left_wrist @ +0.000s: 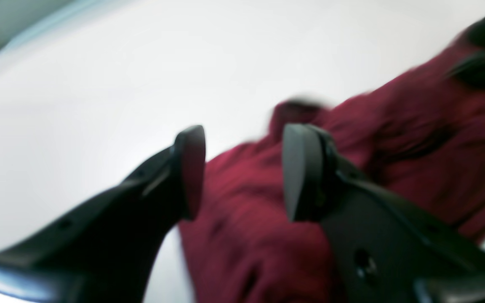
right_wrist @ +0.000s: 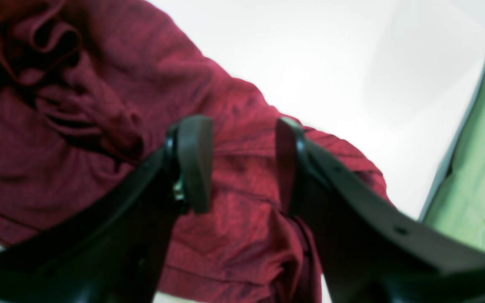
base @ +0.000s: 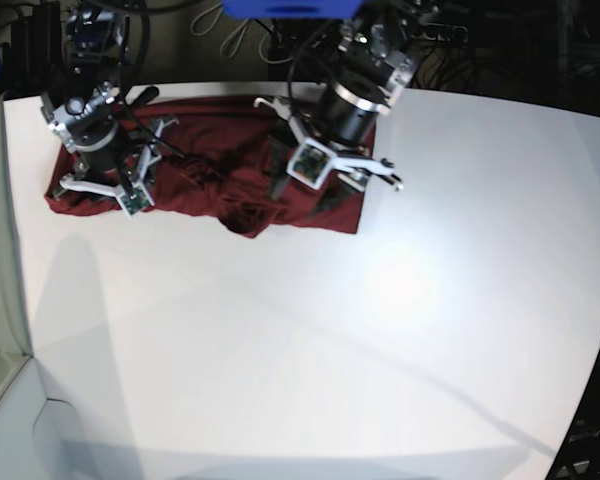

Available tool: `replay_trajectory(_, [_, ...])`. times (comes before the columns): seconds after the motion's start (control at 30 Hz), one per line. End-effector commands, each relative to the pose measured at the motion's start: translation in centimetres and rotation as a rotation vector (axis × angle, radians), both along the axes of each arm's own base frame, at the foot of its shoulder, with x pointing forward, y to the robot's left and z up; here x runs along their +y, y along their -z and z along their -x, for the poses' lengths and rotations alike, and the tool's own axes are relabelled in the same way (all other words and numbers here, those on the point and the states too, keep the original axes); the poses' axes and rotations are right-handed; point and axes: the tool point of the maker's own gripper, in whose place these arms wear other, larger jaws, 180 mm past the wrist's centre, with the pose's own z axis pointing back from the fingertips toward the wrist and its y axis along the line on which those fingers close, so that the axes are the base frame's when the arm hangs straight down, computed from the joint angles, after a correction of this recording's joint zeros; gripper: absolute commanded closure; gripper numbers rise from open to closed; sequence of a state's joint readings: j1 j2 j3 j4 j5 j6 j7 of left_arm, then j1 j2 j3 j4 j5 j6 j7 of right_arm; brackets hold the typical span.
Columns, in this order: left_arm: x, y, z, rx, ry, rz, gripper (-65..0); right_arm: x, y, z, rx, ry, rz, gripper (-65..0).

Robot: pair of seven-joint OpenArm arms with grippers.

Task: Layout the t-shirt on the table in an organized manner, then fold the t-shirt properly
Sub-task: 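Lay the folded fabric down with the left gripper and release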

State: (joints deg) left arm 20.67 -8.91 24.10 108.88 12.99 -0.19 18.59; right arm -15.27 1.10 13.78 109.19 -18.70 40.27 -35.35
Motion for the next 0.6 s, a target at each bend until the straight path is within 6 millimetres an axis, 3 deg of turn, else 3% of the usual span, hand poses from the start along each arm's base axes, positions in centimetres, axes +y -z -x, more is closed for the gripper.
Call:
replay_trajectory(0.0, [0.6, -1.0, -0.1, -0.021, -0.02, 0.044, -28.8, 0.1, -1.0, -0.5, -0.04, -0.004, -0.007, -25.4])
replay_trajectory(0.23, [7.8, -1.0, -2.7, 0.055, -0.25, 0.225, -28.8, 0.1, -0.9, -0.4, -0.036, -0.004, -0.007, -25.4])
replay_trajectory(0.4, [8.7, 0.8, -2.8, 0.111, -0.279, 0.238, -28.8, 0.1, -0.5, 0.1, -0.024, -0.004, -0.007, -25.4])
replay_trajectory(0.57, [7.9, 3.7, -2.2, 0.187, -0.261, 0.212, -28.8, 0.1, -0.5, 0.1, -0.024, -0.004, -0.007, -25.4])
